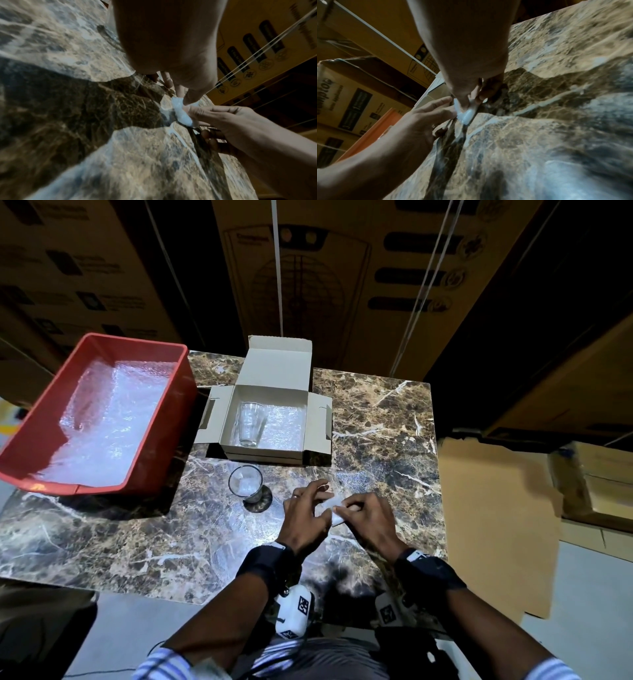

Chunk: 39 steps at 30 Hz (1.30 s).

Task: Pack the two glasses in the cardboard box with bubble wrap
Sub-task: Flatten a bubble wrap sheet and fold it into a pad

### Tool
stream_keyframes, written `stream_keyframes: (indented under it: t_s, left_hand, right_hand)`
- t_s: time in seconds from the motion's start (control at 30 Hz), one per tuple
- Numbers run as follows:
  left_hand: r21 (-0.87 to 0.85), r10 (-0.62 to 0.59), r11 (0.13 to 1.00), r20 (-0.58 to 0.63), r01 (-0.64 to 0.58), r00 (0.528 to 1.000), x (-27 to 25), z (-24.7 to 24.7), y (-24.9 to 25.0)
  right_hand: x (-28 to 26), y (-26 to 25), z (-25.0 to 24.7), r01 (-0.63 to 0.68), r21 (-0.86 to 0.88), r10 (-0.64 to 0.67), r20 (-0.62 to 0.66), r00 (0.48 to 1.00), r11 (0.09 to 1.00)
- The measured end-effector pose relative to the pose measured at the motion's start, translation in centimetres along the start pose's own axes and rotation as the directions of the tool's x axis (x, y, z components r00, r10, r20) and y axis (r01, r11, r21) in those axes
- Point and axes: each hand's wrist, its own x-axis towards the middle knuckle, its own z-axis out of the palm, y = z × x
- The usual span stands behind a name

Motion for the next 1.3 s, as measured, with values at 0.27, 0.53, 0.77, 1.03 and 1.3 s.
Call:
stream_keyframes:
  t_s: [0.27,0.53,0.77,1.03,1.3]
  left_hand:
    - [0.107,0.011,0.994,-0.09,-0.002,0.996,1.5,0.4,-0.1]
    - [0.263,-0.001,0.964,-0.102,0.028,0.995,2.3,0.6,1.4]
    - [0.057,-0.031,0.998,0.028,0.03,0.999,1.5,0.1,2.0]
    - [-0.229,0.012,0.973,0.036,-0.003,0.999,1.3,-3.7,5.3]
    - [-0.37,-0.134,0.919,0.039,0.139,0.99,1.1,-9.4,7.5]
  right_hand:
    - [0.8,-0.4,0.3,0.045,-0.276,-0.054,-0.026,0.998,0.96]
    - [1.8,0.3,0.1,0.079,-0.098,-0.061,0.179,0.982,0.992]
    - [1.5,-0.5,0.2,0.027,-0.092,-0.01,0.185,0.983,0.995]
    - [0.8,-3.2,-2.1,-0.174,0.395,0.052,0.301,0.952,0.902]
    - [1.0,-8.5,-2.4,-0.068,0.582,-0.043,0.175,0.984,0.811]
